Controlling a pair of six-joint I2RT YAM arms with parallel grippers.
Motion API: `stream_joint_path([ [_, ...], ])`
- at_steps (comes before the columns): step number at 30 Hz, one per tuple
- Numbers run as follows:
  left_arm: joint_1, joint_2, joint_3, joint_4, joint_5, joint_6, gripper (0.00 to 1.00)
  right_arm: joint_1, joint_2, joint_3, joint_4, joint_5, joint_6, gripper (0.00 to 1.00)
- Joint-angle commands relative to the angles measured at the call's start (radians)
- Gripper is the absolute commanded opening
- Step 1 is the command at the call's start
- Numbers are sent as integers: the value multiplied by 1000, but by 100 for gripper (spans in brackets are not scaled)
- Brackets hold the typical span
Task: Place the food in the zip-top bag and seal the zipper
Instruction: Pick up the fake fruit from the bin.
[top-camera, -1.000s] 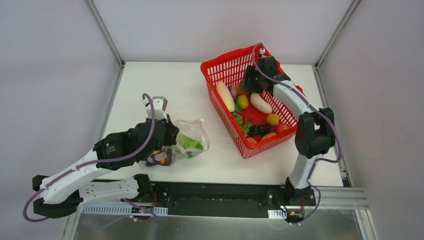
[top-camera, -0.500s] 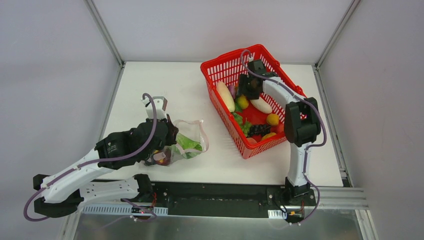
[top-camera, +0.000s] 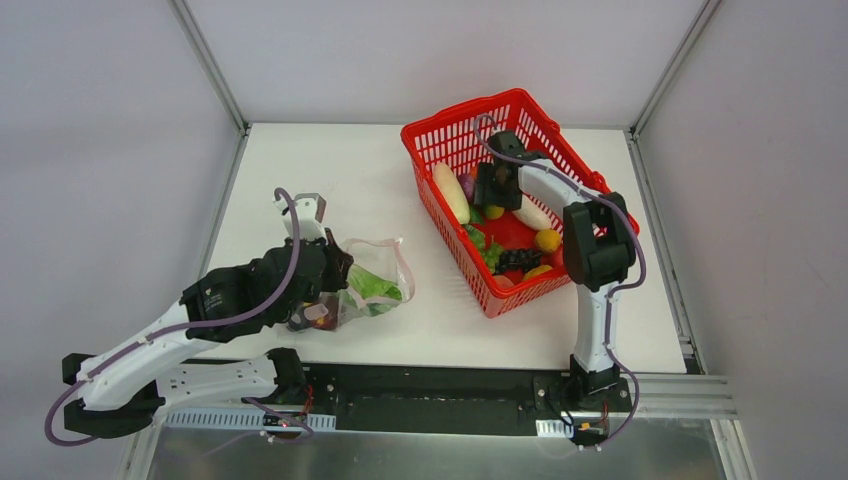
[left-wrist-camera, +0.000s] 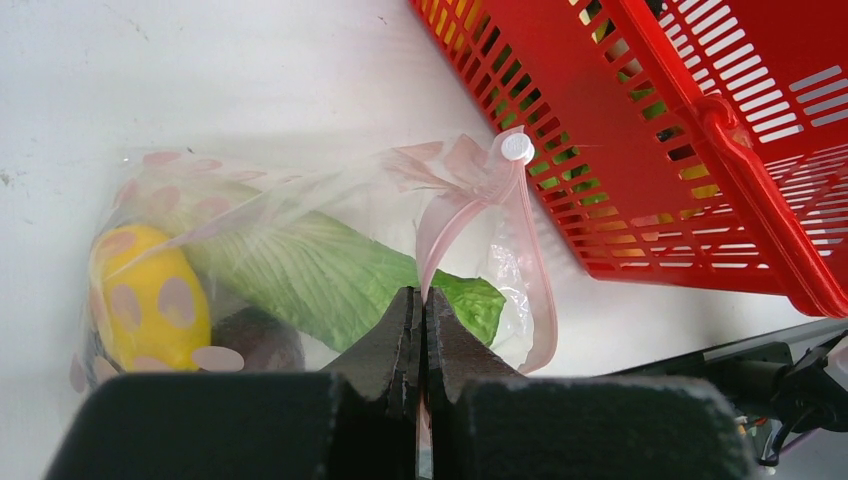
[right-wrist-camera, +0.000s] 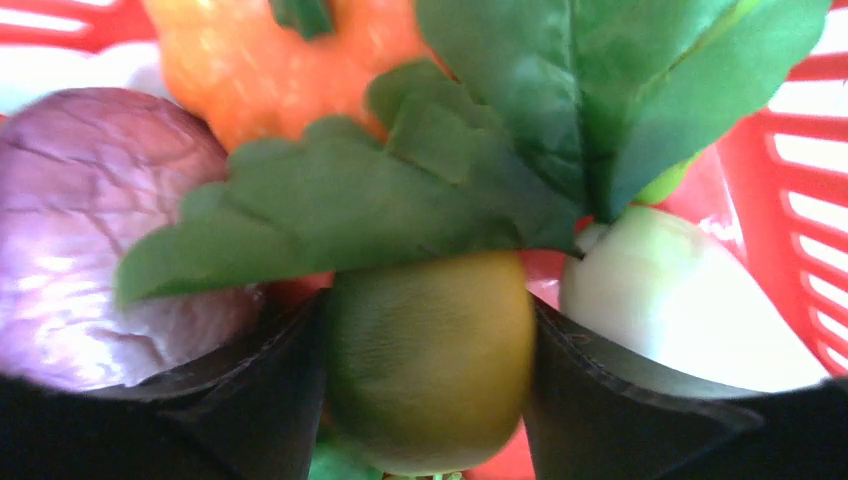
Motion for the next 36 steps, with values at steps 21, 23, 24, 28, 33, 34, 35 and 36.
stream_joint_path([
  [21, 12, -45, -30, 40, 37, 21, 0, 21, -480, -293, 143, 5, 40, 37],
  [23, 12, -34, -25, 41, 55, 35, 0, 21, -512, -318, 155, -13, 44, 37],
  [24, 12, -29, -24, 47, 67, 42, 0, 20, -524, -324, 156, -28, 46, 37],
  [28, 12, -3, -26, 109, 105, 70, 0, 20, -573, -346, 155, -84, 52, 37],
  [33, 11, 67, 9, 193, 81, 116, 0, 16, -652, -393, 227, -192, 106, 37],
  [34, 13, 93, 23, 192, 77, 123, 0, 16, -665, -400, 236, -213, 118, 37],
  [35, 12, 111, 40, 187, 76, 131, 0, 16, -677, -404, 244, -229, 126, 37],
  [36, 13, 126, 51, 184, 76, 136, 0, 15, -690, -406, 248, -236, 134, 37],
])
